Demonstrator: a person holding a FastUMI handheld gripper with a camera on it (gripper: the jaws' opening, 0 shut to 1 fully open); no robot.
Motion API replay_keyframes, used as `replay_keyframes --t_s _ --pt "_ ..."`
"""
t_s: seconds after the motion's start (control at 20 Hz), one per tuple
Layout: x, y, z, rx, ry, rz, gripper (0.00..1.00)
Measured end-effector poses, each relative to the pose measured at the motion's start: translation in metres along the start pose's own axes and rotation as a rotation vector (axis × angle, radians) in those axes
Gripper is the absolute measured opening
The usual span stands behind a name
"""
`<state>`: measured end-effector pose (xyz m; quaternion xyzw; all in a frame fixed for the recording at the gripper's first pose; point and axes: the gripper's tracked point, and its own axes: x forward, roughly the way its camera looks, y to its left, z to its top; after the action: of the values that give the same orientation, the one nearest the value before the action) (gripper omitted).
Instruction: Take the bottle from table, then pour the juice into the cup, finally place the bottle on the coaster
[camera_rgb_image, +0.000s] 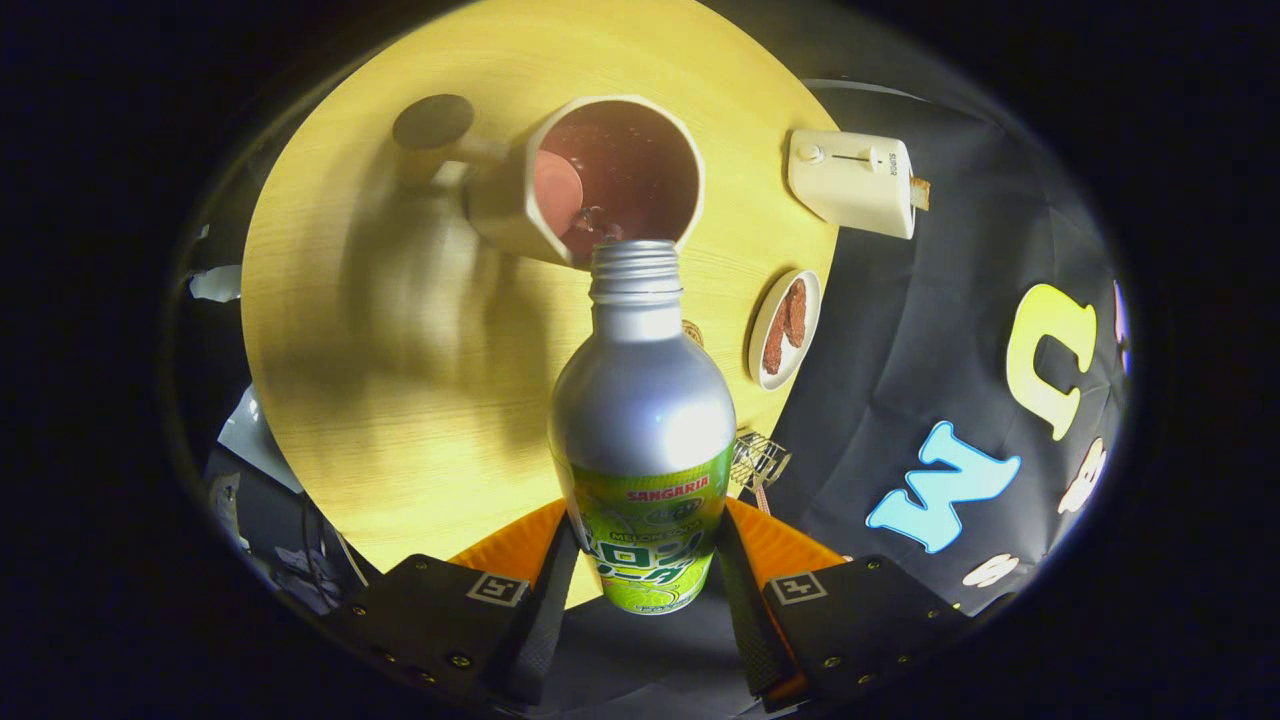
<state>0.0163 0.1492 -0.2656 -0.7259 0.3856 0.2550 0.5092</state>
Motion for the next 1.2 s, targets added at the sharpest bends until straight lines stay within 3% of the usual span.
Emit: replay_keyframes --t_s 1.2 --pt "-0.008 -0.014 -0.002 -0.106 0.037 -0.014 0.73"
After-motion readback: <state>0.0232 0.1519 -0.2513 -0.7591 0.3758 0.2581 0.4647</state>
